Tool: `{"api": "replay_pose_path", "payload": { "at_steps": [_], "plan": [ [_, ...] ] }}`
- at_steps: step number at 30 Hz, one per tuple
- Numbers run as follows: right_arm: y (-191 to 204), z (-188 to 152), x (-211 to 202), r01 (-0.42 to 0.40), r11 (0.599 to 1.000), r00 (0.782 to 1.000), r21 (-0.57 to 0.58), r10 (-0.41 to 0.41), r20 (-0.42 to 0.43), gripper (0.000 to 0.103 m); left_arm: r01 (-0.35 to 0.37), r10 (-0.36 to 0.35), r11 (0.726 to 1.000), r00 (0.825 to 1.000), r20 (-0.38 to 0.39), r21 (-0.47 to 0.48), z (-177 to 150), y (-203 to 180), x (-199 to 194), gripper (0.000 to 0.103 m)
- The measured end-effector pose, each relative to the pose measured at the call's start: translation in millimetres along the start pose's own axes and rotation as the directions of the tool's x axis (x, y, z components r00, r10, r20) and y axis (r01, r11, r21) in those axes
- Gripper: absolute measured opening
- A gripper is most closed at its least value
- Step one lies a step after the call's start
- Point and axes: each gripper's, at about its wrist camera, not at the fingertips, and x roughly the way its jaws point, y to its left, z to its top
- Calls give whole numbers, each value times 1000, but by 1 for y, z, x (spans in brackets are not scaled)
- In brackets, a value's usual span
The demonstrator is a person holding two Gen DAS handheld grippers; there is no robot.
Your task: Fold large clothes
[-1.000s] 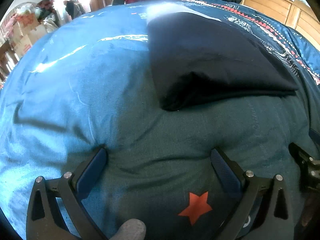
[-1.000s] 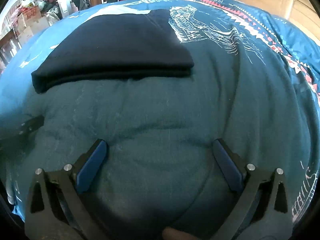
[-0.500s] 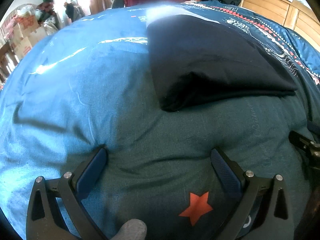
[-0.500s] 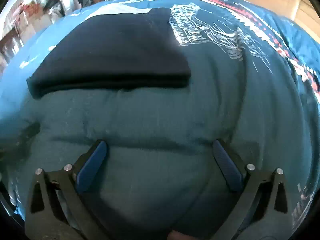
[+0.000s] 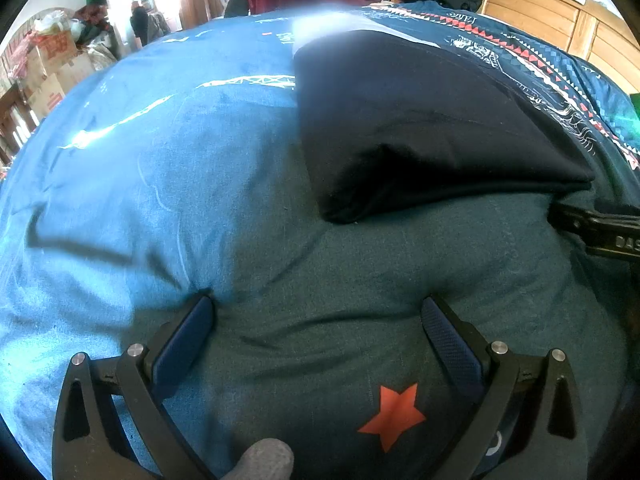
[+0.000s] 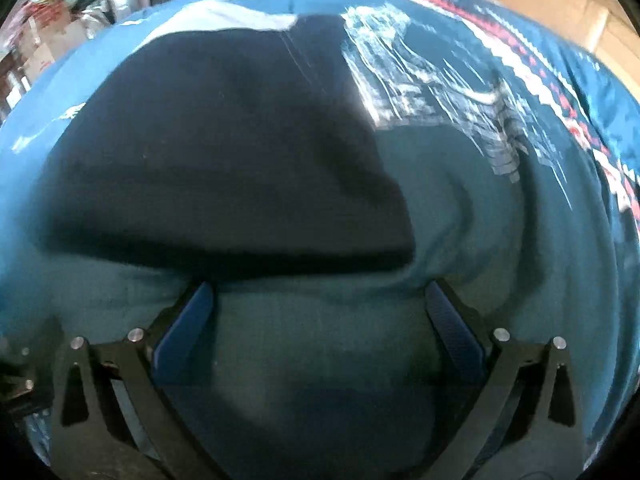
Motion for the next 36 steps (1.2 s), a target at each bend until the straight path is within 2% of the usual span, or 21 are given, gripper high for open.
{"api": "replay_pose_path", "payload": {
  "at_steps": [2,4,8,36],
  "plan": [
    [-7,-4,2,-45,999,997,9,44,66,103,1,-1,1000,1000,1,0,0,0,0,103],
    [-10,-4,9,-70,997,994,24,67,90,103,1,-1,1000,1000,2,0,0,0,0,103],
    [-7,-2,7,-42,999,995,10,41,95,103,4,-4,1000,1000,3,-1,0,0,0,103],
    [-11,2,7,-53,998,994,19,51,100,103,1,-1,1000,1000,-2,4,1,-2,1,103]
  ]
}}
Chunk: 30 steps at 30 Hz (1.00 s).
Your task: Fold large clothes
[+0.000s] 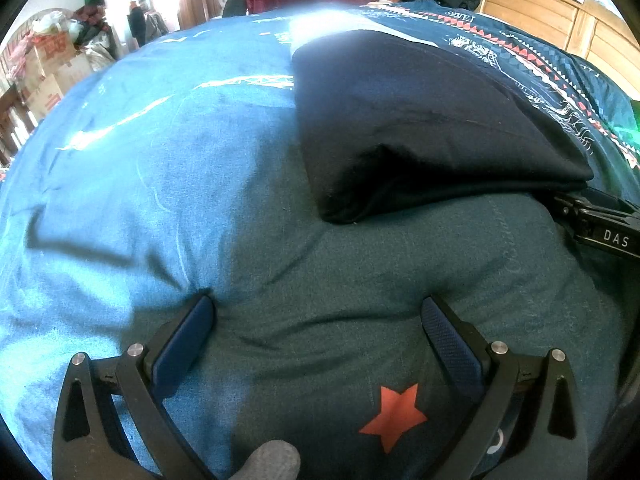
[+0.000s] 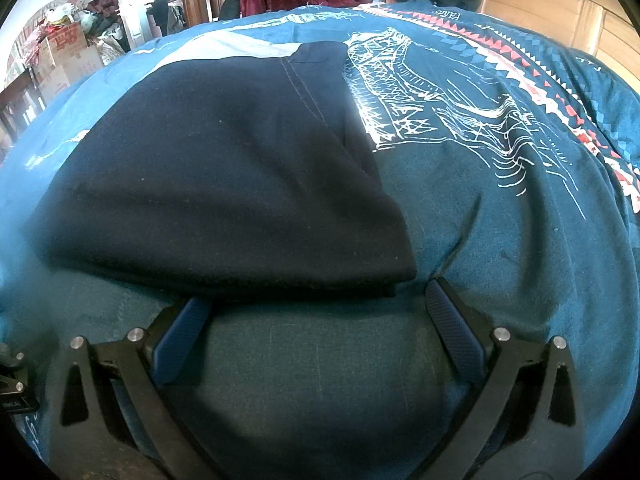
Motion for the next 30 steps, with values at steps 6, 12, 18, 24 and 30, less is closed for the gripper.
{"api": "replay_pose_path", "payload": {
  "at_steps": [6,12,18,24,30],
  "plan": [
    [0,0,0,0,1000,1000,0,0,0,103,-7,7,1000,1000,-1,4,0,-1,0,103],
    [0,0,0,0,1000,1000,0,0,0,103,-14,14,1000,1000,-2,8,0,-1,1,103],
    [0,0,0,-1,1000,1000,1,1,1,103,-19,19,1000,1000,-2,10,1,-2,1,103],
    [0,0,0,-1,1000,1000,1,1,1,103,-18,18,1000,1000,0,10,1,-1,2,103],
    [0,0,0,-1,1000,1000,1,1,1,103,-18,18,1000,1000,2,8,-1,0,0,103]
  ]
}}
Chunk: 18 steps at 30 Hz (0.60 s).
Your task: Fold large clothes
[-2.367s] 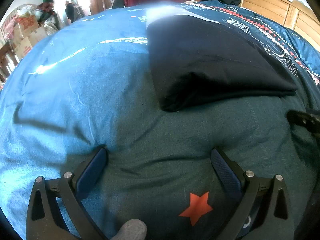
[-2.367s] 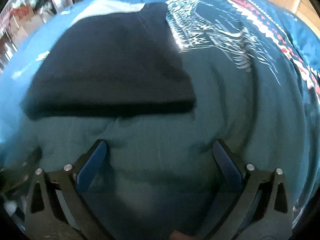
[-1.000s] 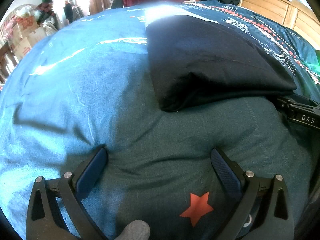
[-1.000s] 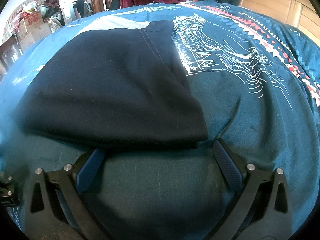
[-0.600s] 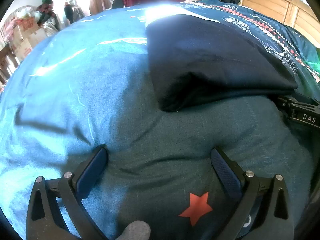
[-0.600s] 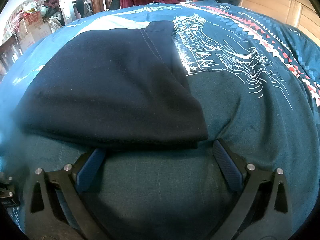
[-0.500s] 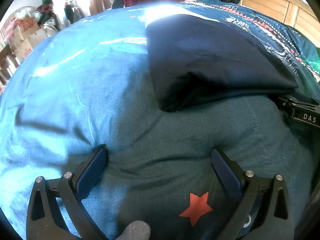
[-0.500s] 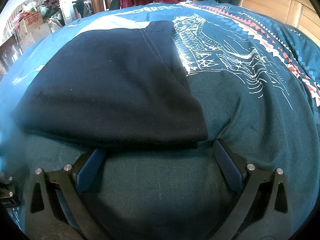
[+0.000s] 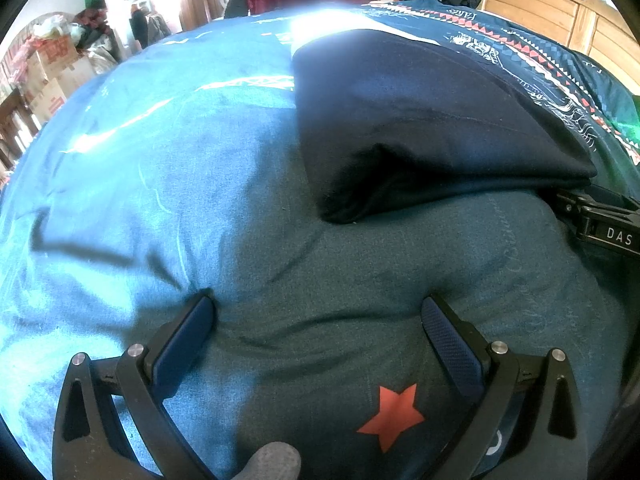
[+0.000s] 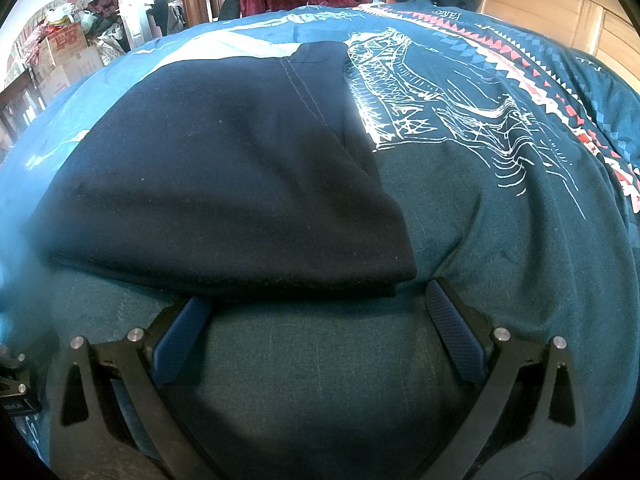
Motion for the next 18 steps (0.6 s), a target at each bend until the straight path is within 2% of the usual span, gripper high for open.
{"api": "replay_pose_path", "payload": {
  "at_steps": [18],
  "plan": [
    [0,0,0,0,1000,1000,0,0,0,103,4,-4,1000,1000,2,-3,-1,1,-1,103]
  ]
}}
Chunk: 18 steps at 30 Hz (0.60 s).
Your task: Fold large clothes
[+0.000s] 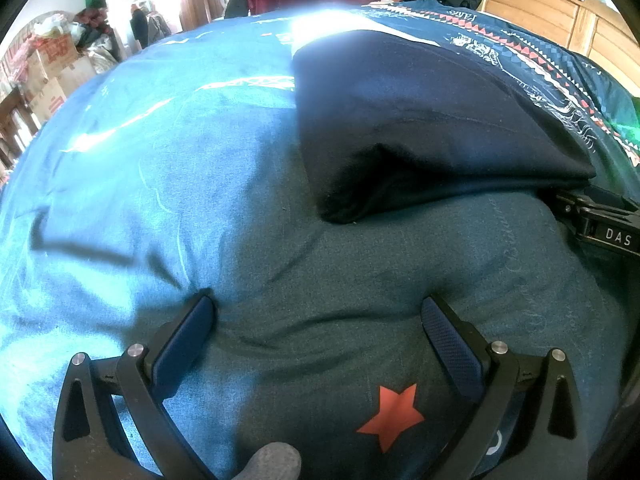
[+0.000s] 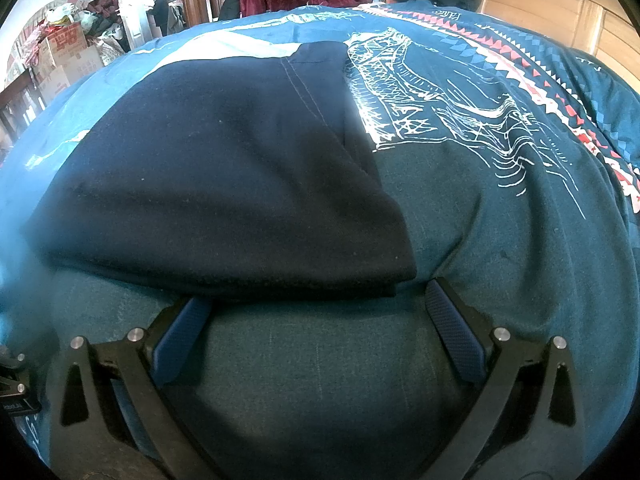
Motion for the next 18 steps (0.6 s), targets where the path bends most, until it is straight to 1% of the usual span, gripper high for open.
{"api": "replay_pose_path", "payload": {
  "at_steps": [18],
  "plan": [
    [0,0,0,0,1000,1000,0,0,1,103,12,-12,1000,1000,4,-8,-1,0,-1,103]
  ]
}}
